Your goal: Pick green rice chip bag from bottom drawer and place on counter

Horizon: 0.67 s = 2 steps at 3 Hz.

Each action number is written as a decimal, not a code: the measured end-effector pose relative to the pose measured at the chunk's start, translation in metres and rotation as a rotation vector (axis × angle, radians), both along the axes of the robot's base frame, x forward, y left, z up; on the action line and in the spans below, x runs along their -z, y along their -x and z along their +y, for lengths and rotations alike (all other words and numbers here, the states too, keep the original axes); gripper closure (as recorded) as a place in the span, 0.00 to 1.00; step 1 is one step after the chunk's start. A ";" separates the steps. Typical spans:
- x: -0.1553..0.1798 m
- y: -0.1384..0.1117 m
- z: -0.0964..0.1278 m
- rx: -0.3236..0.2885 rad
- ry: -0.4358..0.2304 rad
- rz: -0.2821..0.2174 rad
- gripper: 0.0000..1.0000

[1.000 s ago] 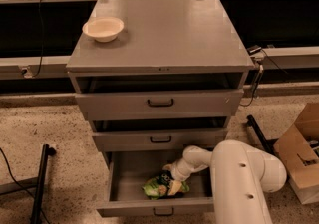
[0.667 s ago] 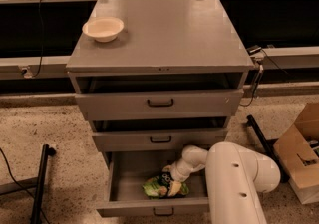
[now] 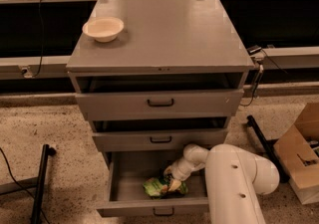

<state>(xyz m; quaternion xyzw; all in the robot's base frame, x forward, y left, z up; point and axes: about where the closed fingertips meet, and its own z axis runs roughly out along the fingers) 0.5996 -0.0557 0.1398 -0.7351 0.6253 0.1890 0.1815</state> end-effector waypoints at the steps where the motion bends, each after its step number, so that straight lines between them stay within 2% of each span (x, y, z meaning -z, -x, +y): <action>1: -0.022 -0.004 -0.005 0.026 -0.087 -0.026 0.89; 2: -0.073 -0.002 -0.019 0.041 -0.232 -0.115 1.00</action>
Offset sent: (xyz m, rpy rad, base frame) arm -0.0120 -0.0557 0.1575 0.4406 -0.2485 -0.0651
